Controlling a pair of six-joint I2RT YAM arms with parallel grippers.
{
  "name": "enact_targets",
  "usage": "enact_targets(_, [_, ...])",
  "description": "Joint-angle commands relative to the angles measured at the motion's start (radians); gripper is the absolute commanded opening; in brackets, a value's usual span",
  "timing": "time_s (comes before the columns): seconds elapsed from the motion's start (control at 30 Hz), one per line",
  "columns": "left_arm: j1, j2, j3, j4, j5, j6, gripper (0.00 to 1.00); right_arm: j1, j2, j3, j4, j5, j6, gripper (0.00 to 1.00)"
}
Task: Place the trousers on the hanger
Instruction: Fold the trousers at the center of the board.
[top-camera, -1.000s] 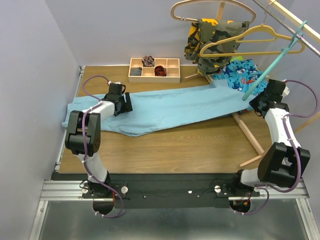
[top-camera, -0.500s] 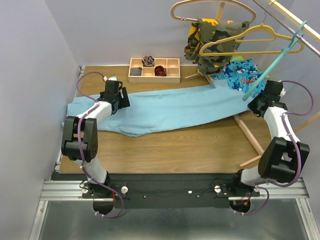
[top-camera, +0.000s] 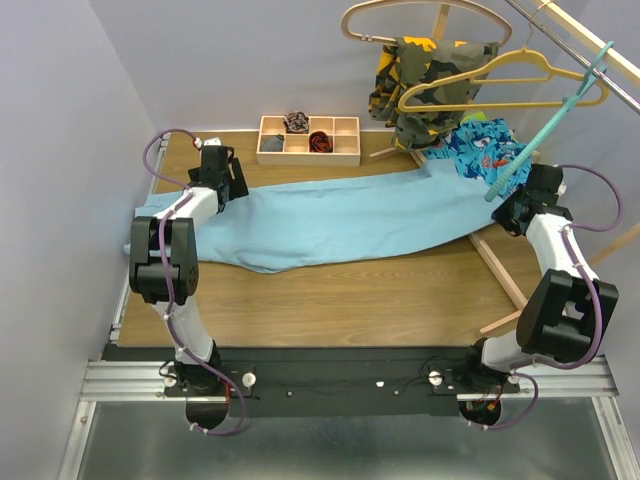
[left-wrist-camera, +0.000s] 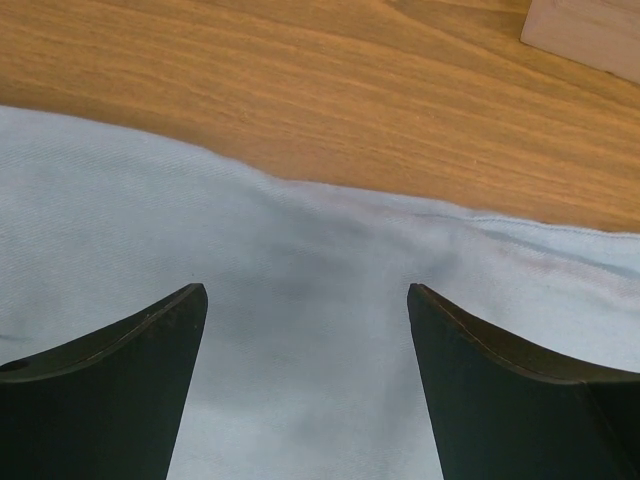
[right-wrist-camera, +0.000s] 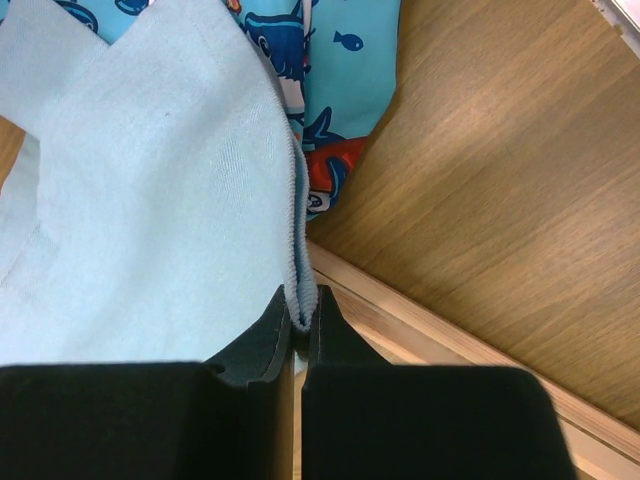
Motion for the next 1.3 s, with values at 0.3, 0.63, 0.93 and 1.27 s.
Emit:
enact_targets(0.3, [0.003,0.190,0.163,-0.001,-0.064,0.025,0.87,-0.010,0.018,-0.016,0.038,-0.061,-0.013,0.03])
enact_targets(0.63, [0.005,0.261,0.237,-0.077,-0.116,-0.001,0.83,-0.010,0.044,-0.018,0.051,-0.084,-0.012,0.03])
enact_targets(0.93, [0.006,0.291,0.287,-0.114,-0.141,-0.021,0.79,-0.010,0.049,-0.030,0.059,-0.095,-0.021,0.03])
enact_targets(1.27, [0.006,0.319,0.297,-0.146,-0.139,-0.011,0.39,-0.010,0.053,-0.021,0.062,-0.106,-0.027,0.03])
